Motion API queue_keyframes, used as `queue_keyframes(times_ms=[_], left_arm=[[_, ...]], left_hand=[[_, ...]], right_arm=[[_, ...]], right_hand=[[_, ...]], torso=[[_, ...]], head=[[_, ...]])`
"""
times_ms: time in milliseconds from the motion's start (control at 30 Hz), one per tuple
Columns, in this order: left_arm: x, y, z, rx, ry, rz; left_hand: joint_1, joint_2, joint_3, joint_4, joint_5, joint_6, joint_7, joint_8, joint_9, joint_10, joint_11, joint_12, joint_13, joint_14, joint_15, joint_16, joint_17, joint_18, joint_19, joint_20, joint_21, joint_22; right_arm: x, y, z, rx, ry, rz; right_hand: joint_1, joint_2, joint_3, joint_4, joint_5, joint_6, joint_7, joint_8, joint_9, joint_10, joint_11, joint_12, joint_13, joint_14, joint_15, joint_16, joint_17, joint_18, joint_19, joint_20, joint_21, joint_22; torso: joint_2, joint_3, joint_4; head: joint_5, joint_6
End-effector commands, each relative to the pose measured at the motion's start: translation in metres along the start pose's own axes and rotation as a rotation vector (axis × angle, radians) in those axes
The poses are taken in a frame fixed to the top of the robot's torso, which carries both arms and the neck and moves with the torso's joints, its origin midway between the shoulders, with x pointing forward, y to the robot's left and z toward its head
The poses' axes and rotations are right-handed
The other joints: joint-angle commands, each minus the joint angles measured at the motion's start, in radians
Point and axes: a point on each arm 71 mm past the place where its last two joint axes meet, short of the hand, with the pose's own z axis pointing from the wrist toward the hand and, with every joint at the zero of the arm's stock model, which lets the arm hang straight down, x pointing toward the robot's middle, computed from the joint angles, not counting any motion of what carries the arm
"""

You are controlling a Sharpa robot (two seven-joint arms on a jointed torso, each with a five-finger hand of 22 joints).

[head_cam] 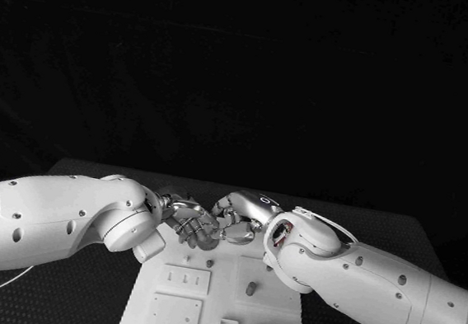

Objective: Assemble the parts on the task board

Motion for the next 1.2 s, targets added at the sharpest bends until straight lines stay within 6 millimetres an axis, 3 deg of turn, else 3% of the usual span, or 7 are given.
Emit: queue_keyframes(times_ms=[33, 533, 633, 733, 833, 933, 1200], left_arm=[[-0.002, -0.001, -0.001, 0.009, -0.007, -0.020], [-0.003, 0.000, -0.001, 0.007, -0.004, -0.032], [-0.004, 0.001, -0.002, 0.004, -0.001, -0.031], [-0.006, 0.003, -0.002, 0.000, 0.000, -0.030], [-0.007, 0.004, -0.003, -0.004, 0.001, -0.026], [-0.009, 0.006, -0.003, -0.010, 0.004, -0.017], [-0.014, 0.013, -0.004, -0.028, 0.025, 0.017]], left_hand=[[0.013, 0.000, 0.008, 0.000, 0.000, 0.007, -0.001, 0.004, 0.003, 0.006, -0.001, -0.002, 0.002, 0.008, 0.001, 0.005, 0.002, -0.006, 0.007, -0.003, 0.004, 0.002], [0.004, 0.011, 0.024, 0.002, 0.000, 0.026, -0.010, 0.014, 0.011, 0.025, -0.010, 0.006, 0.019, 0.023, -0.007, 0.019, 0.015, -0.006, 0.021, -0.010, 0.013, 0.019], [0.001, 0.017, 0.025, 0.002, 0.000, 0.030, -0.012, 0.016, 0.013, 0.029, -0.012, 0.008, 0.023, 0.025, -0.009, 0.022, 0.018, -0.006, 0.022, -0.012, 0.014, 0.022], [-0.002, 0.021, 0.025, 0.002, 0.000, 0.032, -0.013, 0.017, 0.015, 0.031, -0.013, 0.010, 0.027, 0.027, -0.010, 0.025, 0.020, -0.006, 0.024, -0.013, 0.015, 0.024], [-0.004, 0.024, 0.025, 0.000, 0.000, 0.034, -0.014, 0.019, 0.017, 0.034, -0.015, 0.011, 0.030, 0.029, -0.011, 0.027, 0.023, -0.006, 0.026, -0.014, 0.017, 0.027], [-0.006, 0.026, 0.025, -0.004, 0.000, 0.037, -0.016, 0.021, 0.020, 0.037, -0.017, 0.015, 0.035, 0.032, -0.013, 0.031, 0.027, -0.006, 0.029, -0.016, 0.019, 0.031], [-0.008, 0.030, 0.026, -0.013, 0.000, 0.046, -0.021, 0.027, 0.028, 0.046, -0.023, 0.025, 0.048, 0.039, -0.018, 0.041, 0.038, -0.007, 0.034, -0.021, 0.024, 0.042]], right_arm=[[0.002, 0.000, 0.000, -0.004, 0.015, -0.011], [0.001, -0.001, 0.000, -0.001, 0.011, -0.005], [0.001, -0.003, -0.001, 0.004, 0.009, 0.011], [-0.001, -0.006, -0.002, 0.007, 0.000, 0.023], [-0.002, -0.010, -0.004, 0.011, -0.005, 0.025], [-0.004, -0.017, -0.007, 0.024, -0.019, 0.030], [-0.012, -0.044, -0.021, 0.079, -0.064, 0.033]], right_hand=[[0.001, 0.008, 0.000, 0.003, 0.004, 0.029, -0.013, 0.012, 0.039, 0.000, -0.006, -0.003, 0.001, 0.001, -0.009, 0.001, 0.001, 0.012, 0.001, -0.007, 0.006, 0.018], [0.001, 0.005, -0.002, 0.003, 0.004, 0.032, -0.014, 0.013, 0.041, 0.000, -0.007, -0.004, 0.001, -0.002, -0.010, 0.000, -0.005, 0.012, 0.001, -0.007, 0.006, 0.018], [-0.005, -0.022, -0.010, 0.004, 0.003, 0.017, -0.012, 0.004, 0.039, -0.004, -0.005, -0.010, 0.000, -0.025, -0.009, -0.008, -0.040, 0.012, -0.003, -0.006, 0.004, 0.018], [-0.029, -0.072, -0.025, 0.008, 0.003, -0.040, 0.003, -0.032, 0.025, -0.018, 0.009, -0.030, -0.009, -0.054, 0.003, -0.025, -0.076, 0.012, -0.012, 0.000, -0.005, 0.014], [-0.043, -0.104, -0.030, 0.009, 0.003, -0.103, 0.024, -0.071, 0.009, -0.034, 0.027, -0.047, -0.017, -0.066, 0.020, -0.037, -0.081, 0.011, -0.022, 0.006, -0.015, 0.011], [-0.055, -0.117, -0.036, 0.009, 0.003, -0.128, 0.037, -0.087, 0.002, -0.048, 0.041, -0.058, -0.022, -0.077, 0.033, -0.047, -0.085, 0.010, -0.032, 0.013, -0.023, 0.009], [-0.054, -0.114, -0.036, 0.008, 0.003, -0.125, 0.039, -0.087, 0.002, -0.049, 0.044, -0.061, -0.025, -0.079, 0.037, -0.049, -0.086, 0.012, -0.034, 0.017, -0.026, 0.009]], torso=[[0.000, -0.0001, 0.0000], [0.000, 0.0001, 0.0001], [0.000, 0.0004, 0.0001], [-0.001, 0.0007, -0.0005], [-0.001, 0.0009, -0.0006], [0.000, 0.0012, -0.0003], [0.001, 0.0014, -0.0007]], head=[[-0.001, 0.000], [-0.002, -0.003], [-0.001, -0.004], [0.000, -0.003], [0.001, -0.003], [0.003, -0.001], [0.004, -0.003]])
